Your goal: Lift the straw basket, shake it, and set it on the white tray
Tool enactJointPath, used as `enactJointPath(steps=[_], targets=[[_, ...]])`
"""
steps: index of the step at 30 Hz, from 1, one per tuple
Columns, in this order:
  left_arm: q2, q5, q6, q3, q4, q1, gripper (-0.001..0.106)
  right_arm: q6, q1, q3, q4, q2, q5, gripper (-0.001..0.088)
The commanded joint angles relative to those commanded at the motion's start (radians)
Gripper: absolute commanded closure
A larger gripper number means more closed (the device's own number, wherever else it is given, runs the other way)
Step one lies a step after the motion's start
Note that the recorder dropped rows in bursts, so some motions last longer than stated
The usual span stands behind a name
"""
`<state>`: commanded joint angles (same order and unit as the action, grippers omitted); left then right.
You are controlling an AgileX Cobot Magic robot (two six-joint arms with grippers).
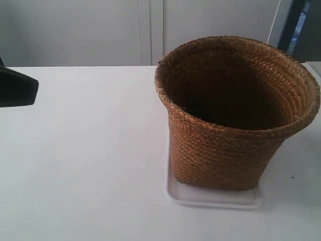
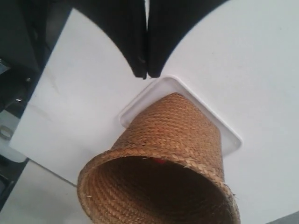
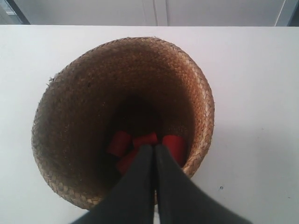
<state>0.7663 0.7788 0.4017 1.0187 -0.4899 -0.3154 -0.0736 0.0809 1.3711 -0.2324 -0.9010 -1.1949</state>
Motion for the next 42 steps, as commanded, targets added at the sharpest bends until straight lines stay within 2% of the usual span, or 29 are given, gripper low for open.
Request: enactJointPath(steps=[3, 9, 18, 21, 26, 33, 38, 40, 42], targets=[[-0.044, -0.030, 0.000, -0.023, 0.006, 0.047, 0.105, 0.000, 0.000, 0.000, 0.000, 0.000, 0.000, 0.0864], [-0.192, -0.249, 0.000, -0.141, 0.006, 0.161, 0.105, 0.000, 0.000, 0.000, 0.000, 0.000, 0.000, 0.0864], [-0.467, -0.278, 0.000, -0.348, 0.007, 0.302, 0.105, 0.000, 0.000, 0.000, 0.000, 0.000, 0.000, 0.0864], [-0.550, -0.287, -0.002, -0.391, 0.003, 0.339, 0.105, 0.000, 0.000, 0.000, 0.000, 0.000, 0.000, 0.0864], [-0.610, -0.285, -0.002, -0.395, 0.005, 0.353, 0.105, 0.000, 0.000, 0.000, 0.000, 0.000, 0.000, 0.0864], [-0.610, -0.278, -0.002, -0.395, -0.001, 0.353, 0.105, 0.000, 0.000, 0.000, 0.000, 0.000, 0.000, 0.0864], [-0.610, -0.287, -0.014, -0.455, -0.016, 0.354, 0.105, 0.000, 0.000, 0.000, 0.000, 0.000, 0.000, 0.0864], [-0.622, -0.287, -0.051, -0.489, 0.024, 0.356, 0.105, 0.000, 0.000, 0.000, 0.000, 0.000, 0.000, 0.0864], [-0.633, -0.287, -0.147, -0.526, 0.103, 0.363, 0.105, 0.000, 0.000, 0.000, 0.000, 0.000, 0.000, 0.0864]])
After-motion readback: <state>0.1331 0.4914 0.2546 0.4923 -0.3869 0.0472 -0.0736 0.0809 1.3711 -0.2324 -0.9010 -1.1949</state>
